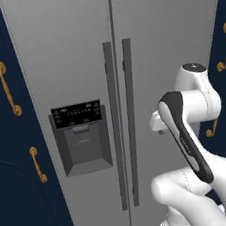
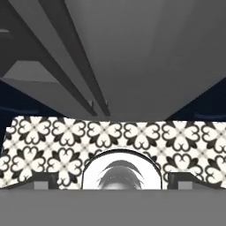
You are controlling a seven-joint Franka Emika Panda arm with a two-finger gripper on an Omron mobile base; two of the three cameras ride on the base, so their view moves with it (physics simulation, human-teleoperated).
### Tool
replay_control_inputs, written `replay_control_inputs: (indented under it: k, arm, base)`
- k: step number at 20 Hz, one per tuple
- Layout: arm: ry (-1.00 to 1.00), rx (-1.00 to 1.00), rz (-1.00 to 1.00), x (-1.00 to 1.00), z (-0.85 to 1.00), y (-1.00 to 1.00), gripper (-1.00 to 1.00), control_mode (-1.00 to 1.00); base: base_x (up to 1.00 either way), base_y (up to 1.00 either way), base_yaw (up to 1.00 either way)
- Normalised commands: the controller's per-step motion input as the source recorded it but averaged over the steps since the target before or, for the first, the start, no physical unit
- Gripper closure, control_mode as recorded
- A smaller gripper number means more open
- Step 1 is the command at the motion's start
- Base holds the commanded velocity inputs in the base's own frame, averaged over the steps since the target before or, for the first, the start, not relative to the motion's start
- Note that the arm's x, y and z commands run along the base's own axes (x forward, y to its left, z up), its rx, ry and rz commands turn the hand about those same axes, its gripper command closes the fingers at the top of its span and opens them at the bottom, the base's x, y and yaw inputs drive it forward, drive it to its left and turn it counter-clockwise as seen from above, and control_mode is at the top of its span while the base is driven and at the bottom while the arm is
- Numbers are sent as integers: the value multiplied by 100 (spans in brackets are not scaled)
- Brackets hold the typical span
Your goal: Grab a lemon wedge from the fridge and one ice cube from the ice bowl, and put them in the glass of lemonade.
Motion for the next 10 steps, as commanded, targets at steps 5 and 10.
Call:
replay_control_inputs:
  k: [5,10]
  arm:
    - [-6,0,-2,0,-30,0,-100,-100]
    - [-2,0,0,-3,-20,6,-100,100]
  base:
    - [0,0,0]
    - [-4,8,7]
